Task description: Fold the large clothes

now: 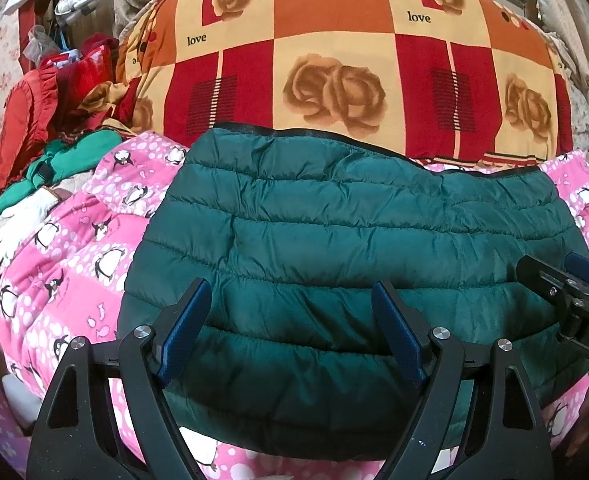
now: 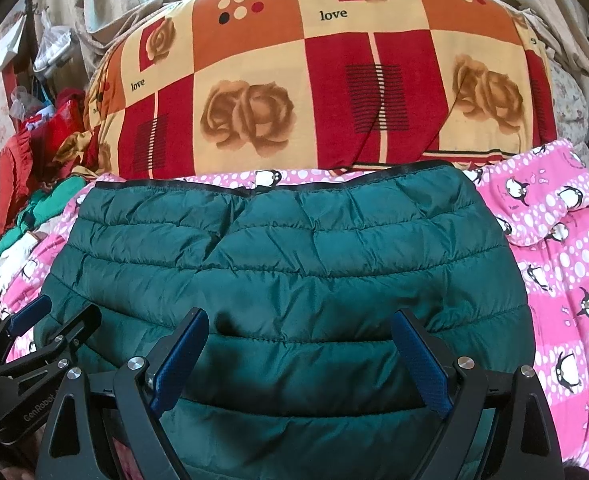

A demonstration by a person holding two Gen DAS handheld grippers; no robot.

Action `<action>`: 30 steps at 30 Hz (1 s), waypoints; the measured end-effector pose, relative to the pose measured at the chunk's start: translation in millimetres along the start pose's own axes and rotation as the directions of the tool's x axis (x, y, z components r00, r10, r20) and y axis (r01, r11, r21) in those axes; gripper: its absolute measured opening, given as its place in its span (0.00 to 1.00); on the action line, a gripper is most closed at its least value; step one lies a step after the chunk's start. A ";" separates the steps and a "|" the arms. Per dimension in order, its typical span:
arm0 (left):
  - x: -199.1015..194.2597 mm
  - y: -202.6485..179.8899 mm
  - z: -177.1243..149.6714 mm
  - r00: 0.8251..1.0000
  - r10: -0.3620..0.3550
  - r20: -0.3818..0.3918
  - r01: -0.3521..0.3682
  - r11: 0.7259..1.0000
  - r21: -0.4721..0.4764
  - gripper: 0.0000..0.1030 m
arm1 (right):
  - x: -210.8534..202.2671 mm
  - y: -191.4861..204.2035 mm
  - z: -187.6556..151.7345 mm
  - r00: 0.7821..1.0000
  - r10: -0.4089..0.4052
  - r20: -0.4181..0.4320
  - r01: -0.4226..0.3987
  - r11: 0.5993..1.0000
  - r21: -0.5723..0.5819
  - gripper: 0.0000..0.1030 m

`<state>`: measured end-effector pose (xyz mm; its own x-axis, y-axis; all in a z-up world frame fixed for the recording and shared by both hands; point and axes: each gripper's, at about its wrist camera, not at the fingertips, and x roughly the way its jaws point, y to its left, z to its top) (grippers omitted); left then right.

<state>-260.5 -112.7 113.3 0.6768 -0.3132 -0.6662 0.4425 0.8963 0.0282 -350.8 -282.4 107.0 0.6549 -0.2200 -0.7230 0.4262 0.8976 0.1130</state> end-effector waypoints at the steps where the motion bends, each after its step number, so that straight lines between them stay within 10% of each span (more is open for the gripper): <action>1: 0.5 0.5 -0.7 1.000 -0.001 -0.001 0.001 1.000 0.000 0.80 | 0.3 -0.2 0.1 1.000 0.000 0.000 0.000 1.000 0.000 0.89; 30: 7.4 2.6 2.1 1.000 -0.011 -0.016 0.011 1.000 0.001 0.80 | 7.8 -5.0 5.7 1.000 0.001 -0.011 -0.002 1.000 -0.011 0.89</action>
<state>-253.1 -113.4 110.0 0.6628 -0.3177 -0.6780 0.4503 0.8926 0.0219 -344.3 -290.8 104.7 0.6489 -0.2146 -0.7300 0.4182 0.9021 0.1066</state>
